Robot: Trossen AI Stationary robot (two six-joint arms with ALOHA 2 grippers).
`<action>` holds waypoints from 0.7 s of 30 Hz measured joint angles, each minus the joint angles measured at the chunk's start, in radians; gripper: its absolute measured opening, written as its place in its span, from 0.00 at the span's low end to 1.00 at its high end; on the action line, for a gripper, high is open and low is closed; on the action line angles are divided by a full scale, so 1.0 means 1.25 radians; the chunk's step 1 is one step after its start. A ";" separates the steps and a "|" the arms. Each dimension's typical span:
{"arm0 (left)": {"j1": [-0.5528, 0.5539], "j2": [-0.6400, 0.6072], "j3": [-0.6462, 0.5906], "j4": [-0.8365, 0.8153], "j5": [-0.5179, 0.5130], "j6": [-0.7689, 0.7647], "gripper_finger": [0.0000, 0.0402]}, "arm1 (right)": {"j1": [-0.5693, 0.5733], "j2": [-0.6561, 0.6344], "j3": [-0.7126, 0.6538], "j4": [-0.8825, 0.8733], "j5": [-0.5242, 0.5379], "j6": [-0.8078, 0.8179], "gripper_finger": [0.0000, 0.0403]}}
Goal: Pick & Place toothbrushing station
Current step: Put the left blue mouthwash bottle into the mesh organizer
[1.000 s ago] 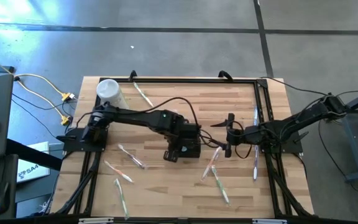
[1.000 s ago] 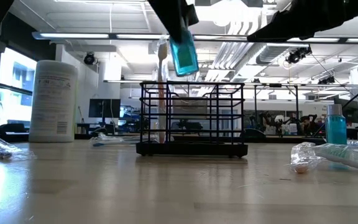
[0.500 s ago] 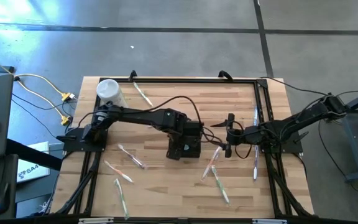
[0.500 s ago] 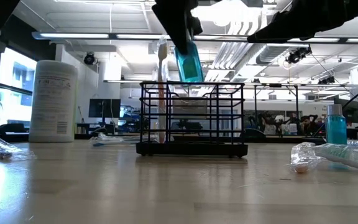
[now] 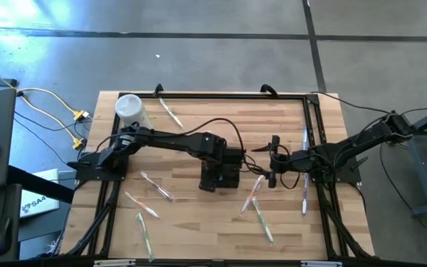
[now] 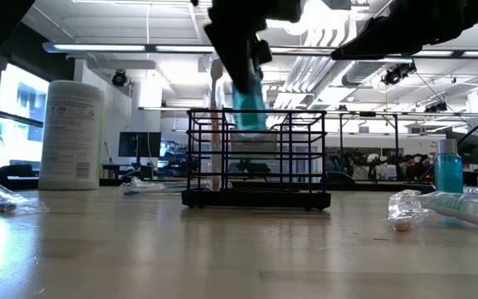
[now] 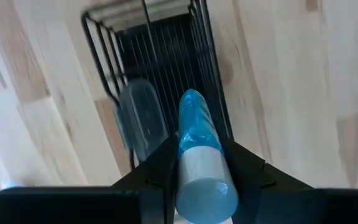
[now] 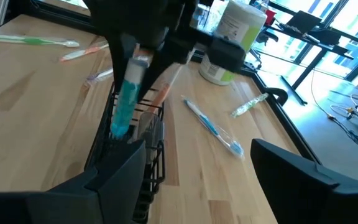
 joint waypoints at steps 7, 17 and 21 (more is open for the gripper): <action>0.000 0.031 -0.004 -0.016 -0.002 0.001 0.22 | 0.000 0.000 0.000 -0.002 -0.001 0.001 0.70; 0.000 0.060 -0.003 0.010 -0.003 0.020 0.22 | 0.000 0.000 0.000 -0.011 -0.003 0.007 0.70; 0.000 0.060 -0.001 0.021 -0.003 0.021 0.22 | 0.000 0.000 0.000 -0.015 -0.004 0.007 0.70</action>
